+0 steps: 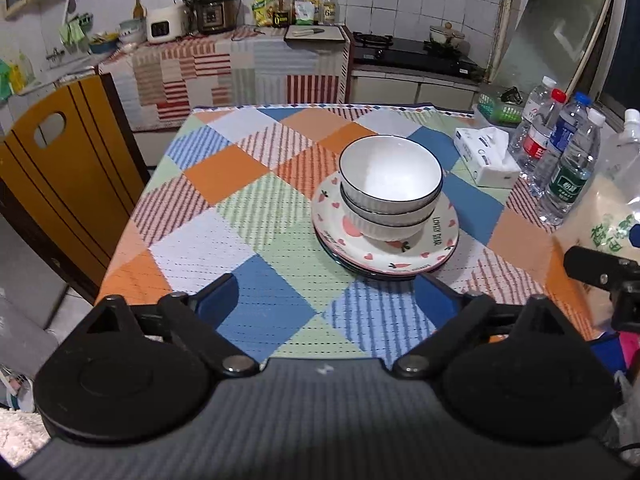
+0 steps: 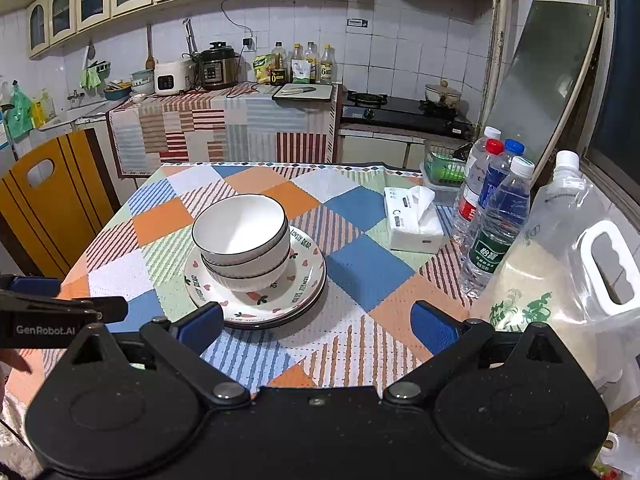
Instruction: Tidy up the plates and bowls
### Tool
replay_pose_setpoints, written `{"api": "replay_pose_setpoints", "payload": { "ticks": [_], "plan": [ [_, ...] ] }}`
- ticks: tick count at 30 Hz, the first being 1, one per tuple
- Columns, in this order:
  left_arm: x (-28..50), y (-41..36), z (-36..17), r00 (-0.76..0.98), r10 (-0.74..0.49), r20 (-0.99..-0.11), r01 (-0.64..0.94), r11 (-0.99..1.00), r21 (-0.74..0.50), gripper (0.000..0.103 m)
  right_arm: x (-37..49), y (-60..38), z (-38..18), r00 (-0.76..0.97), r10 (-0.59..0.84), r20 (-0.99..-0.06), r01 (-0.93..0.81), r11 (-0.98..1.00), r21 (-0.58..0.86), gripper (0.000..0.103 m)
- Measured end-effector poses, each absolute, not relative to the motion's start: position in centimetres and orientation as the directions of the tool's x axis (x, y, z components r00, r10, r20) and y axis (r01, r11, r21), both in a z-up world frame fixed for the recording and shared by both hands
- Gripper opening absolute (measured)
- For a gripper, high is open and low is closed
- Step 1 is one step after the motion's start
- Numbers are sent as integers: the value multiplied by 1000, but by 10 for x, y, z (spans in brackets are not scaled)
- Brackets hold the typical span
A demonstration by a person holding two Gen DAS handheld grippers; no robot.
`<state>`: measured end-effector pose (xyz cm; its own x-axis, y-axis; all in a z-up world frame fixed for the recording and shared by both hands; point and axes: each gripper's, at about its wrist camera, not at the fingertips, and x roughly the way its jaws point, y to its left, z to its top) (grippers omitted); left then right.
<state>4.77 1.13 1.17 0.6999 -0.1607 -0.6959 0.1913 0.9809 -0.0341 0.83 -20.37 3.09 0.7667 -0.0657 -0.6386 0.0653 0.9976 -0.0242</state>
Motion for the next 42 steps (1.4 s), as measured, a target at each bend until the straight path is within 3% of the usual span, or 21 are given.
{"api": "replay_pose_setpoints", "payload": {
  "ticks": [10, 42],
  "plan": [
    [35, 25, 10, 746, -133, -652, 119, 991, -67, 99, 5, -206, 16, 748, -79, -659, 89, 996, -19, 101],
    [34, 14, -1, 761, -57, -646, 123, 991, 57, 99, -4, -196, 10, 790, -105, -604, 91, 994, -53, 101]
  ]
}}
